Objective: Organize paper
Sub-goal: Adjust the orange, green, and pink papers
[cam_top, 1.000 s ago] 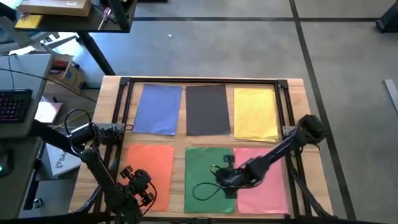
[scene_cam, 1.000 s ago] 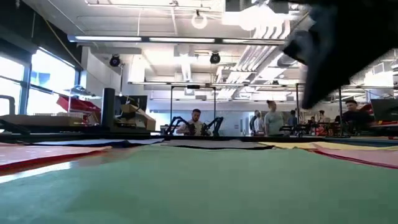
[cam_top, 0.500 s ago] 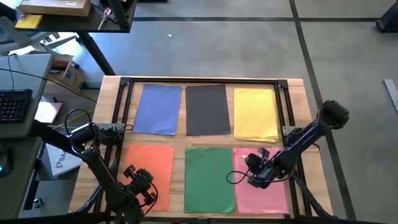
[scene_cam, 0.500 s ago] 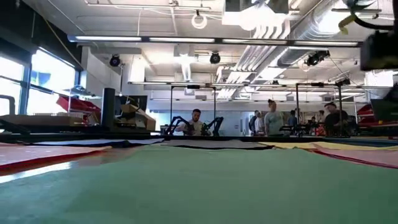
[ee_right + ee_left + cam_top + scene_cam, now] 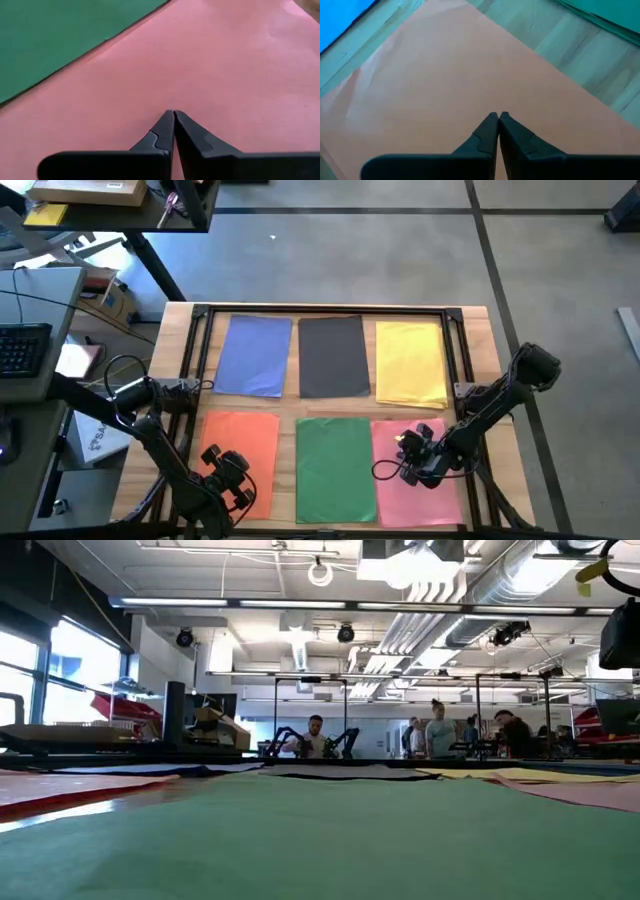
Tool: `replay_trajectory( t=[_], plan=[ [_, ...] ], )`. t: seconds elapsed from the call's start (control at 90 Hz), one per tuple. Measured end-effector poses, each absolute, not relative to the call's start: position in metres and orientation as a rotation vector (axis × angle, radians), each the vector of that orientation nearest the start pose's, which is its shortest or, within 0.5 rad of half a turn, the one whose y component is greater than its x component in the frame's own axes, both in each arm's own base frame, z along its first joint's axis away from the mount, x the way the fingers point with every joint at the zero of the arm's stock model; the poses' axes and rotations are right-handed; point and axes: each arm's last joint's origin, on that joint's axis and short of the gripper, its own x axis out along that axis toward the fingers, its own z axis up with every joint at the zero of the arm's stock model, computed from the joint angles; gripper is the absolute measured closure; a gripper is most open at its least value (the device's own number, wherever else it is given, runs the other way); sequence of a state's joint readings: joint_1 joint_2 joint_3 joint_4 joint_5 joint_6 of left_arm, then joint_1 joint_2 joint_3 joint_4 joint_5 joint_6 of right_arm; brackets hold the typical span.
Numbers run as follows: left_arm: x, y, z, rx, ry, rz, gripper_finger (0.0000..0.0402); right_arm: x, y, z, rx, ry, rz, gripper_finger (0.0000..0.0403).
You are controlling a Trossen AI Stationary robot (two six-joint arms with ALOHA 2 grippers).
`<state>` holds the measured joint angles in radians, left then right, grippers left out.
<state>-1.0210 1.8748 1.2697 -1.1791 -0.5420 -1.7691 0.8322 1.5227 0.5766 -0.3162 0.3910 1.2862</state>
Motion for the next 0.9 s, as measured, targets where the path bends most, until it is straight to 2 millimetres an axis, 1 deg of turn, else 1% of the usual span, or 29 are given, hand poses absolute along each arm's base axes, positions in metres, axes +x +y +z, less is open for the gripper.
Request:
replay_trajectory(
  t=[0.444,0.689,0.9],
  plan=[
    [0.1771,-0.2611,0.1746,-0.268,1.002,0.712,0.0402,0.1587,0.1593,0.1123,0.421,1.078,-0.337,0.0403],
    [0.1772,-0.2612,0.1746,-0.268,1.002,0.712,0.0402,0.1572,0.1543,0.1113,0.418,1.085,-0.397,0.0403],
    [0.1772,-0.2612,0.1746,-0.269,1.002,0.711,0.0402,0.1592,0.1563,0.1140,0.403,1.088,-0.388,0.0403]
  ],
)
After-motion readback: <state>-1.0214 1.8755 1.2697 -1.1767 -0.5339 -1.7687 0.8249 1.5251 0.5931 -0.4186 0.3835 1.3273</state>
